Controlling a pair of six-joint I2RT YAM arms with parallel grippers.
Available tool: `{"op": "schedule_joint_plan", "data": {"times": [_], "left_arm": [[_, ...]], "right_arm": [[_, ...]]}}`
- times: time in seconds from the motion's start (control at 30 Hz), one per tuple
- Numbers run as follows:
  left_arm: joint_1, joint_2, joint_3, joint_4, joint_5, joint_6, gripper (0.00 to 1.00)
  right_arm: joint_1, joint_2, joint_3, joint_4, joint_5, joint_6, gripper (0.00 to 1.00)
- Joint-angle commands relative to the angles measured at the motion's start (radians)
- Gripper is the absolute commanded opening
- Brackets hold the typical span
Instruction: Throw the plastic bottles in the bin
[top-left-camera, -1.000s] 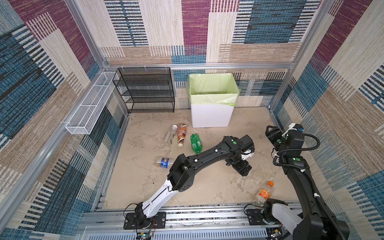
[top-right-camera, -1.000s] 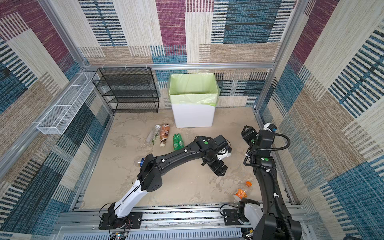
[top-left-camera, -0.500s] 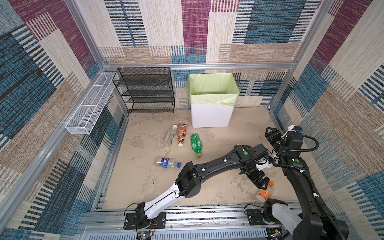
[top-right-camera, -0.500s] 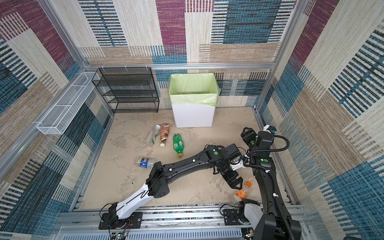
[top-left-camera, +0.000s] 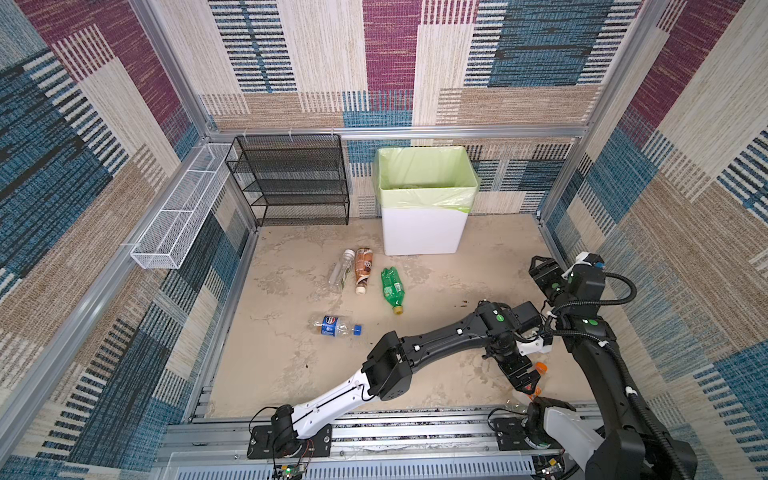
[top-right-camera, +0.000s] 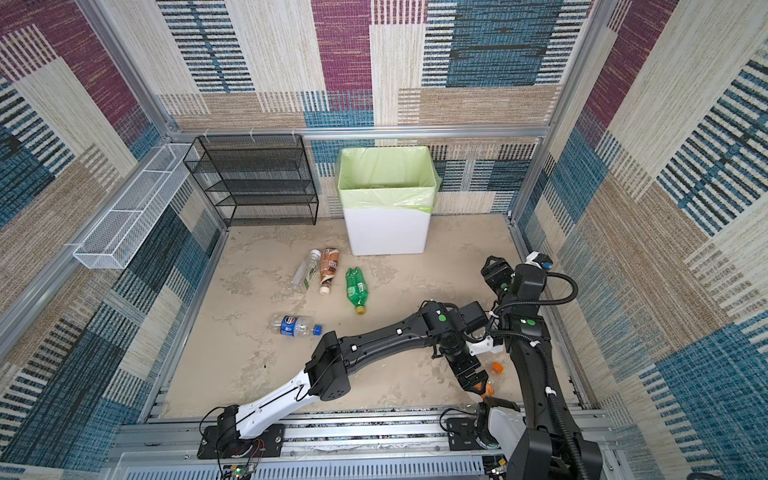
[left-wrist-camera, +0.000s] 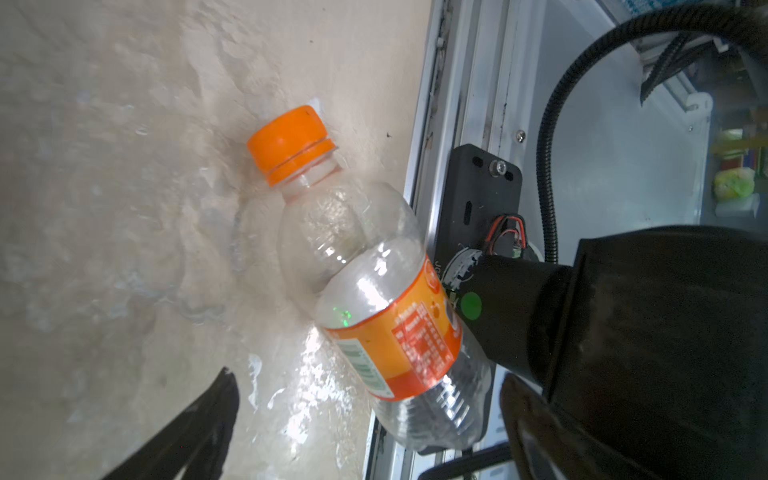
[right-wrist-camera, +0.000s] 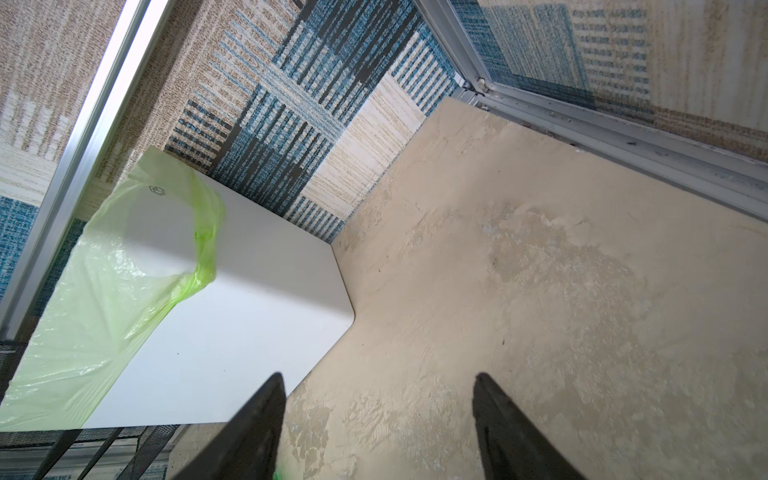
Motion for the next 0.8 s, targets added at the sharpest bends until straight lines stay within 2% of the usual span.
{"op": "schedule_joint_plan", "data": {"times": [0.0,0.1,0.17,0.27,0.47,0.6,0.77], "left_arm": [[0.000,0.004,0.026,-0.030,0.058,0.092,0.99],[-0.022,-0.010,0.000,-0.039,0.011,0.173,0.99],[-0.048,-0.002,-0.011,-0.049,-0.058,0.239,0.99],[-0.068,0.040,0.027,-0.081,-0.117,0.276,0.99],[-0.055,0.051,0.020,-0.061,-0.153,0.249,0.99],[-0.007,0.052,0.003,-0.035,-0.178,0.171,0.99],[0.047,0.000,-0.112,0.053,-0.135,0.124,0.90]], "right_arm": [[0.001,0.001,0.000,0.039,0.002,0.010,0.73],[0.001,0.002,0.002,0.040,0.002,0.011,0.73],[0.000,0.002,0.004,0.041,0.002,0.013,0.73],[0.001,0.004,0.005,0.039,0.000,0.016,0.73],[0.001,-0.003,0.002,0.034,0.005,0.019,0.73],[0.001,-0.006,0.002,0.033,0.006,0.019,0.73],[0.001,0.000,0.000,0.034,0.004,0.018,0.73]]}}
